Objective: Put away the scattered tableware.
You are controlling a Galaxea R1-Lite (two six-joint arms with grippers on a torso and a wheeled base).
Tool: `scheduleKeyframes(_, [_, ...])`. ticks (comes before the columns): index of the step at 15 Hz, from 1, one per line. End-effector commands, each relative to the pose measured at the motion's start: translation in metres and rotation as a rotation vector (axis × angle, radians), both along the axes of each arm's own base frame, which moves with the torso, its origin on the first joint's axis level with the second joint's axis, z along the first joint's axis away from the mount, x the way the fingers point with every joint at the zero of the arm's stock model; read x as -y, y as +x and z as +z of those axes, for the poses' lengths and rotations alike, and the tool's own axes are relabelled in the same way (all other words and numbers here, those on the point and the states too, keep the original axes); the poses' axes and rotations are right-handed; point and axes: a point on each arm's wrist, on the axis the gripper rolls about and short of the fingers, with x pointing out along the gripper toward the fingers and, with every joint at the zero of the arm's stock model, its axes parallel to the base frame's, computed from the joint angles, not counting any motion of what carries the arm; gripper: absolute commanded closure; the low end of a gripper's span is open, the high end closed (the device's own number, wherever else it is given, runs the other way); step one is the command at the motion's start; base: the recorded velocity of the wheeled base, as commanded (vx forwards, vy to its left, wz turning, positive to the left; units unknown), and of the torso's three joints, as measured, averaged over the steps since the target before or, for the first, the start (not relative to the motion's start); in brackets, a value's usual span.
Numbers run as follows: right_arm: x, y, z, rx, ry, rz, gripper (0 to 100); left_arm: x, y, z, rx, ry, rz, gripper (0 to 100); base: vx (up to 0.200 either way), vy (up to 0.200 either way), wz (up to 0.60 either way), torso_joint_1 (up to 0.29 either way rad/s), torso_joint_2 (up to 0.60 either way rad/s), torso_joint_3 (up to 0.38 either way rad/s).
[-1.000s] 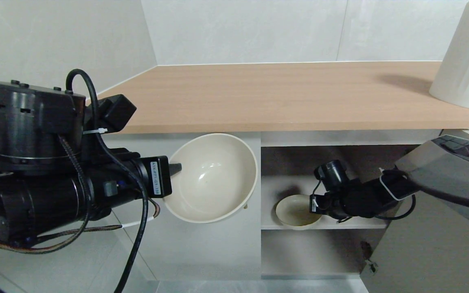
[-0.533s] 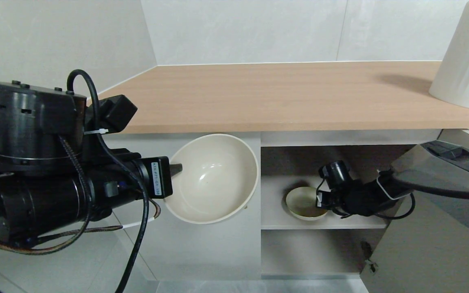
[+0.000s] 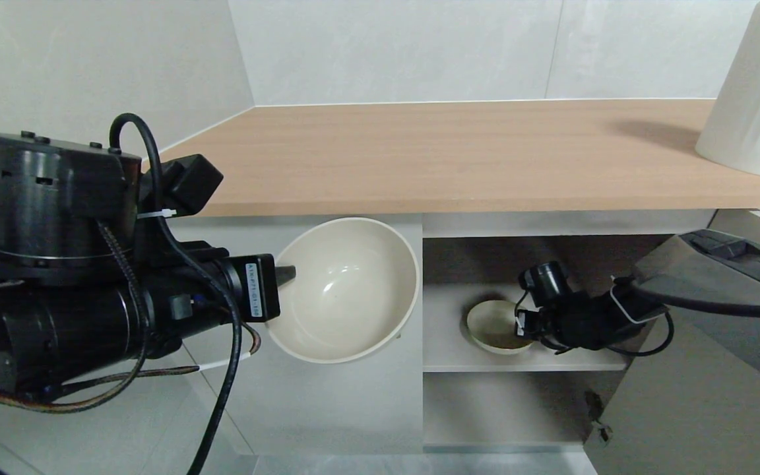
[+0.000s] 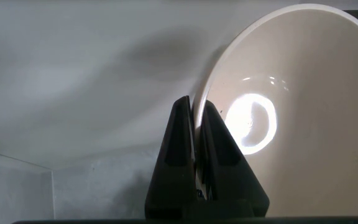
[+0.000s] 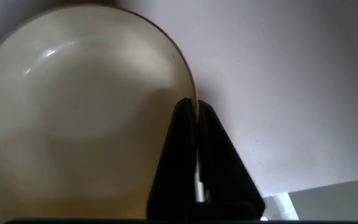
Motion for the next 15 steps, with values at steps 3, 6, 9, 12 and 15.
scheduleKeyframes(3, [0.0,-0.005,0.008,0.006,0.01,0.008,0,0.0,0.0,0.0,-0.001,0.0,-0.001,100,0.0,0.0,0.0,0.0,0.0,0.0])
scheduleKeyframes(6, [-0.007,-0.029,0.042,0.015,0.087,0.11,0,0.002,0.002,-0.003,-0.01,0.006,-0.002,100,0.0,0.0,0.0,0.0,0.0,0.0])
scheduleKeyframes(9, [-0.037,-0.09,0.088,-0.038,0.13,0.358,0,0.011,0.006,-0.013,-0.04,0.036,-0.029,100,0.0,0.0,0.0,0.0,0.0,0.0])
scheduleKeyframes(12, [-0.055,-0.14,0.128,-0.042,0.121,0.496,0,0.023,0.007,-0.031,-0.086,0.102,-0.077,100,0.0,0.0,0.0,0.0,0.0,0.0])
scheduleKeyframes(15, [-0.049,-0.177,0.17,-0.022,0.139,0.572,0,0.037,0.005,-0.053,-0.143,0.172,-0.128,100,0.0,0.0,0.0,0.0,0.0,0.0])
